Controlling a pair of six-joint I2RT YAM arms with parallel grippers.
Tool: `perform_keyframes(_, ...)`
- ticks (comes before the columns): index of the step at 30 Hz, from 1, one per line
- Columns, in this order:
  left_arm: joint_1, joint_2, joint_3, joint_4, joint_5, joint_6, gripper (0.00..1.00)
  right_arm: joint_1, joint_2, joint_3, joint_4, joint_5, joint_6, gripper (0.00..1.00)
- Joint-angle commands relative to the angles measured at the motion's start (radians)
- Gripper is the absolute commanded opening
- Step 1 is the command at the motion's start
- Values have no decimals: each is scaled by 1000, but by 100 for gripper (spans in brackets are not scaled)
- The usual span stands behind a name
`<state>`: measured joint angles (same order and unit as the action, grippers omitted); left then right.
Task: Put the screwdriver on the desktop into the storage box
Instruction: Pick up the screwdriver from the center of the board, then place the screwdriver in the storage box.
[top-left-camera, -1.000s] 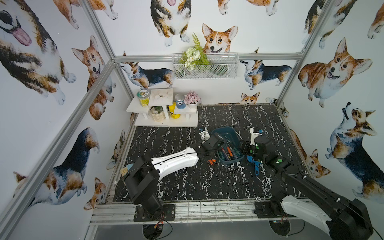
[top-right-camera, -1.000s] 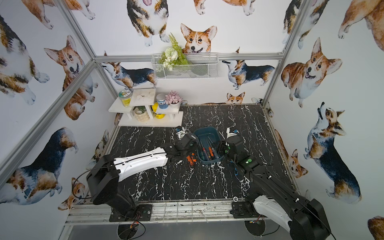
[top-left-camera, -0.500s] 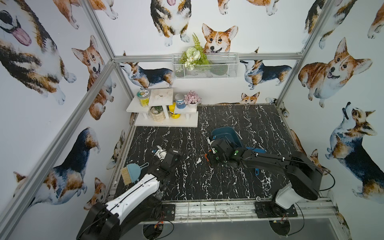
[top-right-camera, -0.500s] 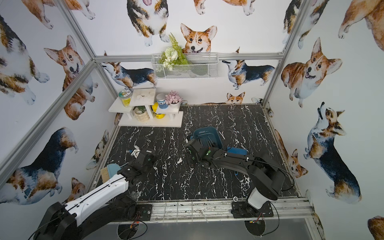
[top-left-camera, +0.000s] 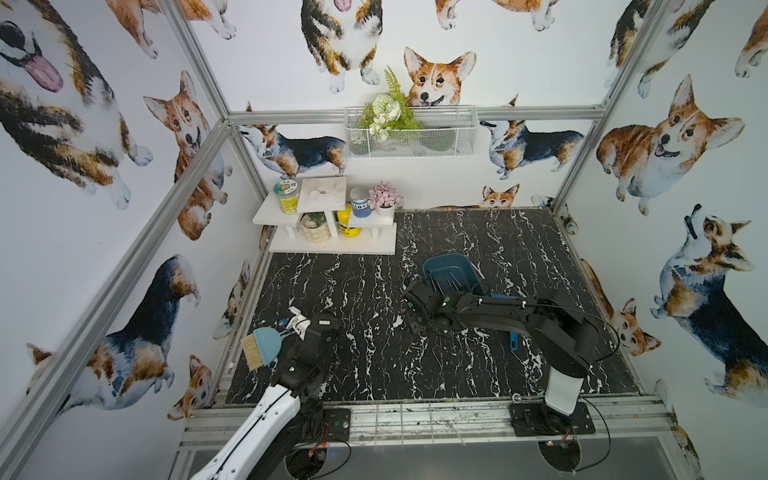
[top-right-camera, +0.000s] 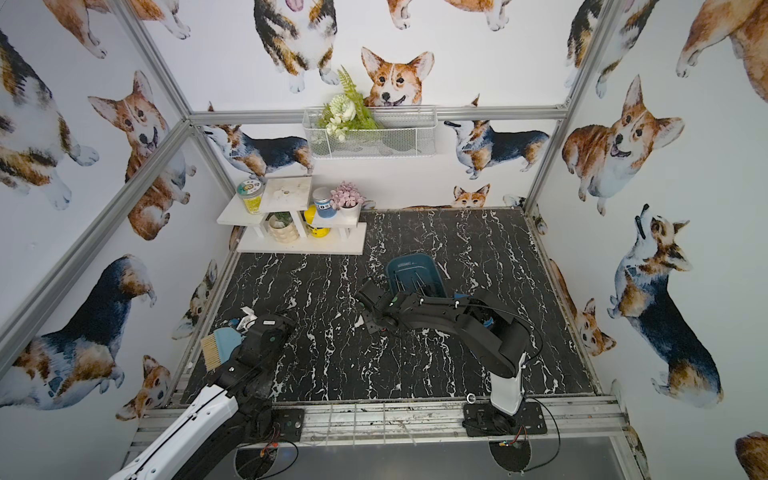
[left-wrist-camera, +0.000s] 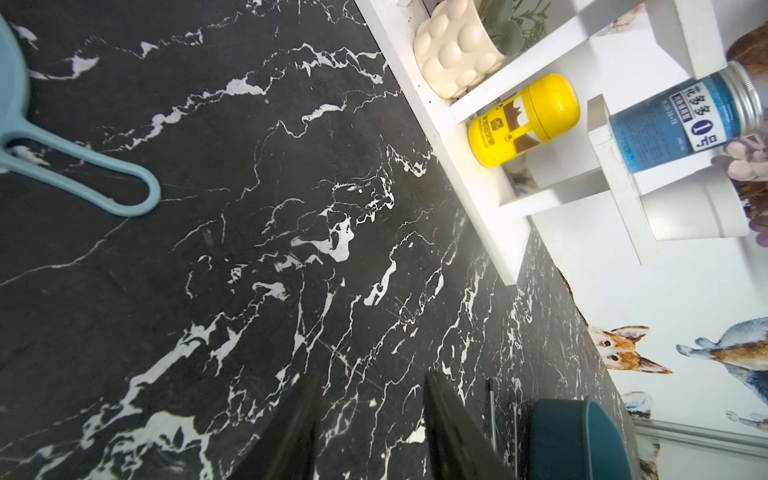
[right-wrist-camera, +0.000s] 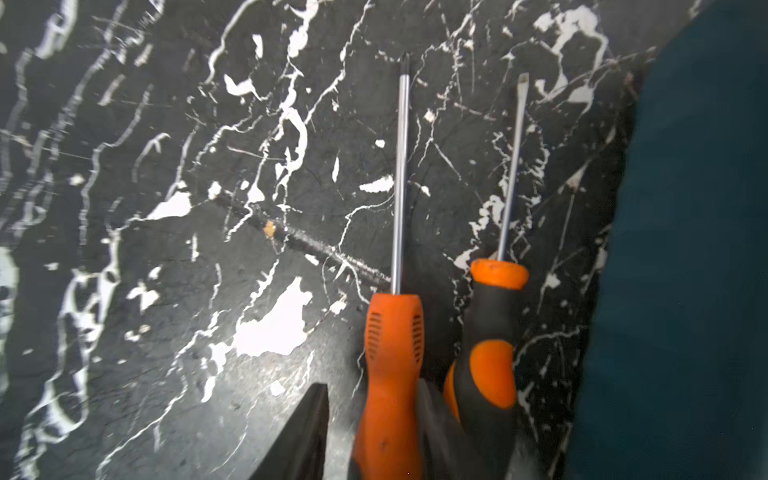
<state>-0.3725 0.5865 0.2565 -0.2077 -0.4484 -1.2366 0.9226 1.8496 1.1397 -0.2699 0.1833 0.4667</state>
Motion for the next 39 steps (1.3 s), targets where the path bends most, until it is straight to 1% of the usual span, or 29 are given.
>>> perform_keyframes(1, 10, -30, -15, -19, 13, 19, 46, 14, 33, 23, -58, 52, -25, 41)
perform_keyframes(6, 22, -74, -19, -44, 8, 16, 46, 41, 75, 41, -74, 61, -36, 40)
perform_keyframes(7, 25, -79, -20, -48, 8, 16, 46, 44, 83, 44, -75, 62, -34, 39)
perform_keyframes(10, 33, -95, -18, -63, 13, 13, 45, 57, 82, 51, -73, 77, -29, 31)
perform_keyframes(11, 36, -101, -18, -65, 16, 15, 45, 61, 71, 52, -68, 74, -26, 24)
perform_keyframes(12, 38, -104, -17, -67, 18, 17, 45, 62, 54, 52, -60, 68, -21, 21)
perform_keyframes(15, 41, -103, -17, -52, 33, 28, 45, 62, -34, 31, -8, 49, -4, 15)
perform_keyframes(17, 43, -83, -16, -16, 66, 53, 42, 58, -106, 9, 33, 48, 0, 13)
perform_keyframes(19, 47, -33, -4, 32, 131, 86, 39, 26, -162, 3, 35, 42, 3, 11)
perform_keyframes(21, 47, 44, 25, 73, 196, 109, 37, -62, -213, -8, 37, -24, 4, 10)
perform_keyframes(25, 45, 194, 84, 144, 286, 135, 37, -235, -298, -65, 47, -134, -21, 9)
perform_keyframes(28, 26, 291, 121, 202, 332, 145, 37, -326, -320, -95, 6, -166, -70, 9)
perform_keyframes(29, 9, 326, 136, 218, 338, 151, 39, -351, -320, -103, -8, -176, -85, 9)
perform_keyframes(31, -34, 394, 170, 235, 341, 166, 43, -380, -315, -124, -18, -187, -108, 9)
perform_keyframes(33, -78, 468, 211, 237, 338, 172, 45, -390, -305, -139, -18, -183, -123, 10)
perform_keyframes(37, -160, 600, 267, 267, 331, 140, 45, -399, -244, -139, -44, -133, -138, 11)
perform_keyframes(39, -195, 654, 294, 282, 332, 128, 46, -400, -207, -133, -57, -129, -147, 13)
